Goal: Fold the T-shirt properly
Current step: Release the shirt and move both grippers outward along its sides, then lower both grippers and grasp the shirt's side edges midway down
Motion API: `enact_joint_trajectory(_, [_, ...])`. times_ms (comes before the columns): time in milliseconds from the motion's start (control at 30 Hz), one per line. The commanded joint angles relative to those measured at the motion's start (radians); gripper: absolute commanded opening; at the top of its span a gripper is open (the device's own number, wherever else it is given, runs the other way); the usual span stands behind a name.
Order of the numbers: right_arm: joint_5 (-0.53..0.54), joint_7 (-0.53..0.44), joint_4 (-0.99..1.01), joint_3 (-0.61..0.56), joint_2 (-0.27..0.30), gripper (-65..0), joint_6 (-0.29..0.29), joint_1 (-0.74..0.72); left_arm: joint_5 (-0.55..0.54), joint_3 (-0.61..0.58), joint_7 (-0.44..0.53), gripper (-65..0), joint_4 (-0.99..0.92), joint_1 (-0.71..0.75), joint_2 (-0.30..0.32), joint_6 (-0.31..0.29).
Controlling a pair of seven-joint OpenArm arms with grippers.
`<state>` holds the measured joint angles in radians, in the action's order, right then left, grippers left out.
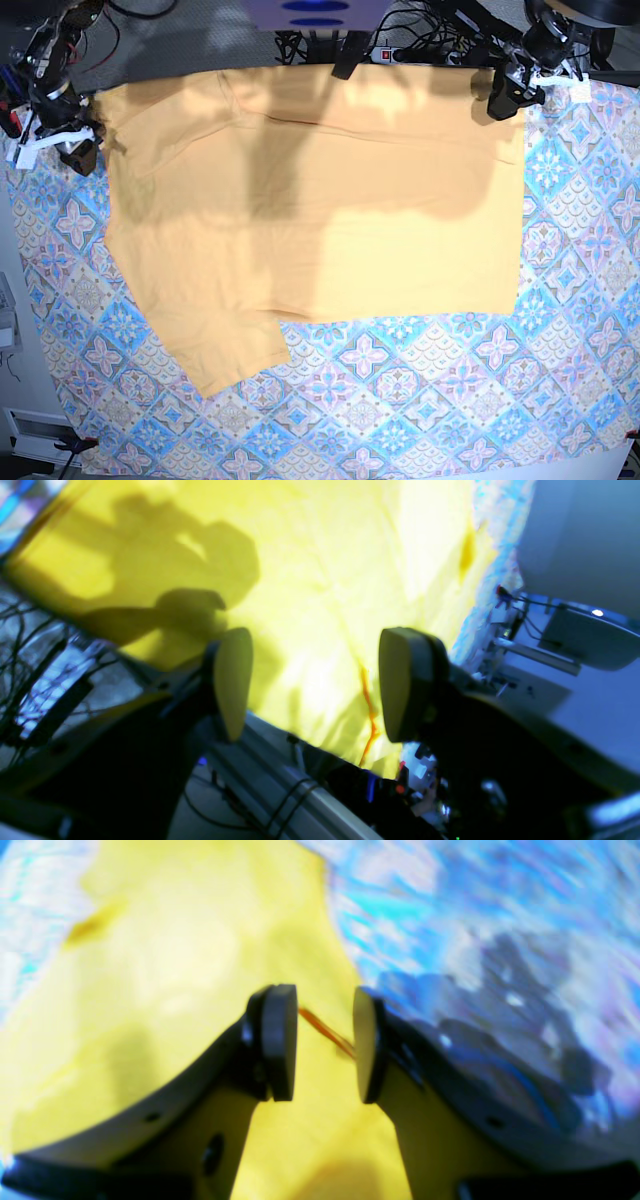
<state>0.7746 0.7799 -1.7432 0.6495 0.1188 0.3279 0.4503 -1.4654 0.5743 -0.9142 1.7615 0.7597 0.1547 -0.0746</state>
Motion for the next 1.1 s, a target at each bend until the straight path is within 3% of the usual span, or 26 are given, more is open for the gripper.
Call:
enact_joint_trajectory(0, [0.004, -0.020, -0.019, -0.013, 0.017, -46.5, 0.004, -0.018, -0.018, 0.029, 0.017, -25.6, 0.016, -0.029, 0.013, -0.009])
enact_joint_trajectory(200, [-0.125, -0.020, -0.011, -0.138, 0.017, -46.5, 0.004, -0.146, -0.013, 0.059, 0.013, -25.7, 0.007, -0.207, 0.047, -0.006])
enact_joint_trajectory(500, [-0.249, -0.020, 0.075, -0.271, 0.015, -46.5, 0.004, -0.328, 0.151, 0.039, 0.013, -25.7, -0.188, -0.498, 0.133, -0.006])
enact_joint_trajectory(733, [-0.266, -0.026, 0.173, -0.313, 0.015, -46.5, 0.004, -0.397, 0.242, 0.010, 0.013, -25.7, -0.329, -0.678, 0.188, -0.006])
enact_joint_trajectory(1067, [-0.272, -0.027, 0.222, -0.359, 0.015, -46.5, 0.004, -0.420, 0.498, -0.129, 0.020, -25.7, -0.492, -0.952, 0.205, -0.006])
